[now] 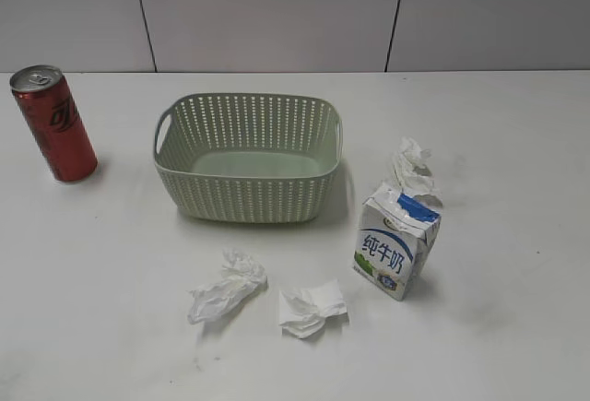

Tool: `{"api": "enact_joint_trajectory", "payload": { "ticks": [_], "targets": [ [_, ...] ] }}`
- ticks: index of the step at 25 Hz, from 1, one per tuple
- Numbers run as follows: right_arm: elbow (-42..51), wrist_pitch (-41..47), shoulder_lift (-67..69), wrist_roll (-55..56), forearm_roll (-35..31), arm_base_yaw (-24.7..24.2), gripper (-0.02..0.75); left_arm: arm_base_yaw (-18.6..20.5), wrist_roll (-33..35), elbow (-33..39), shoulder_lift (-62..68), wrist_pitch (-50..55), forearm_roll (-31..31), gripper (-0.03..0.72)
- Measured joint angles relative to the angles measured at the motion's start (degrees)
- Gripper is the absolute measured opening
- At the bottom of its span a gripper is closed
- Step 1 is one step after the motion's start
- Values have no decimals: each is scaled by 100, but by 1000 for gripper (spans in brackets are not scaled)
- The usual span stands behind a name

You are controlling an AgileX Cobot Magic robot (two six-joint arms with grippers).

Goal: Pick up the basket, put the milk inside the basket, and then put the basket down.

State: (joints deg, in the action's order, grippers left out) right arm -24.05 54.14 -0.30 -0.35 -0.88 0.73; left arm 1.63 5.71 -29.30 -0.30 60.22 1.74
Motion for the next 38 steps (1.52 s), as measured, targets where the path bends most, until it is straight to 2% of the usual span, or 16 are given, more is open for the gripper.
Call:
{"api": "enact_joint_trajectory", "payload": {
  "ticks": [32, 35, 38],
  "targets": [
    [0, 0, 0, 0, -39, 0, 585, 0, 0, 0, 0, -11, 111, 425],
    [0, 0, 0, 0, -41, 0, 585, -37, 0, -90, 245, -431, 236, 425],
    [0, 0, 0, 0, -41, 0, 585, -93, 0, -158, 731, -1610, 352, 426]
  ]
}}
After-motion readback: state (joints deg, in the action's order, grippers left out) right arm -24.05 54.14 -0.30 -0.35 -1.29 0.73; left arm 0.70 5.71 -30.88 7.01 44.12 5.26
